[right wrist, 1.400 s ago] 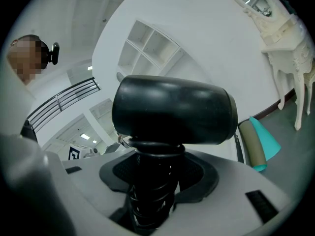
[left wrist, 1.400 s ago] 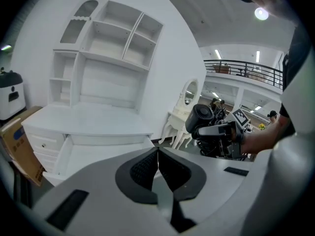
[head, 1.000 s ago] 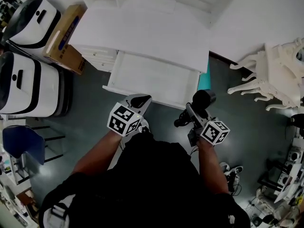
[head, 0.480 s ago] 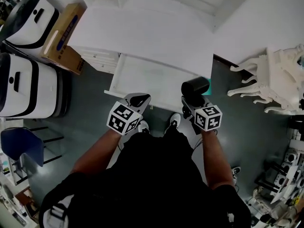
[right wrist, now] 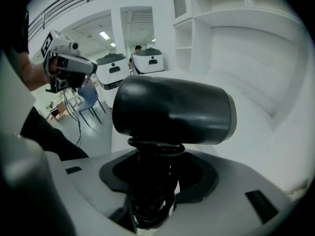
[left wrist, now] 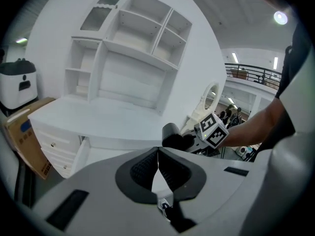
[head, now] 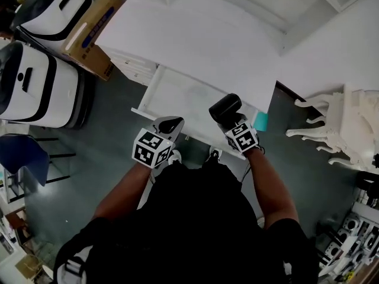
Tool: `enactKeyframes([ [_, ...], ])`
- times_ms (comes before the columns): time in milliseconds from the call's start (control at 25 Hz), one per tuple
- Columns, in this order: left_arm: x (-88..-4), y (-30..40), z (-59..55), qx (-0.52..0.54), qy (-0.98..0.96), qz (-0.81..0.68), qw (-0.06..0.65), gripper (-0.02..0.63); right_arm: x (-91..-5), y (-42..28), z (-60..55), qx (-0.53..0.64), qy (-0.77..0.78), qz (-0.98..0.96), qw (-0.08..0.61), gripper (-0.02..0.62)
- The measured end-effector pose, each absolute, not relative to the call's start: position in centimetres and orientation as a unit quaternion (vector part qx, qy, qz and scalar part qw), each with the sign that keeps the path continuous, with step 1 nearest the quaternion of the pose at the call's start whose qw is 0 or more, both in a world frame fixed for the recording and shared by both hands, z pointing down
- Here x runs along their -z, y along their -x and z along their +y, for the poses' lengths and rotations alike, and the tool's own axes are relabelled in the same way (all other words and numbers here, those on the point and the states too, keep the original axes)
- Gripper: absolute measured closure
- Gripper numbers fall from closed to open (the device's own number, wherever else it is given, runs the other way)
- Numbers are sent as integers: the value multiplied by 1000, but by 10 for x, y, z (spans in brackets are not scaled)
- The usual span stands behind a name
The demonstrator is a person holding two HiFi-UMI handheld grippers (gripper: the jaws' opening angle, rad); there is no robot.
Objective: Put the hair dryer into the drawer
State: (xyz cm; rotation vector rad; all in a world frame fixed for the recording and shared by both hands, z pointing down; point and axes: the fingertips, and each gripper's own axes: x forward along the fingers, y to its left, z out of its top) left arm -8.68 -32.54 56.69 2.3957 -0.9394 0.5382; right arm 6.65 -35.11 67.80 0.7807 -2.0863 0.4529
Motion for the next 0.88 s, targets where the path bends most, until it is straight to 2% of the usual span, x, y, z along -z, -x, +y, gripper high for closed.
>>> enactKeyframes([
  [480, -591, 84, -323, -211, -841, -404, 292, 595, -785, -58, -360, -72, -143, -798, 581, 377],
  [880, -599, 99, -312, -226, -810, -442, 312, 595, -843, -61, -380, -31, -101, -759, 643, 377],
])
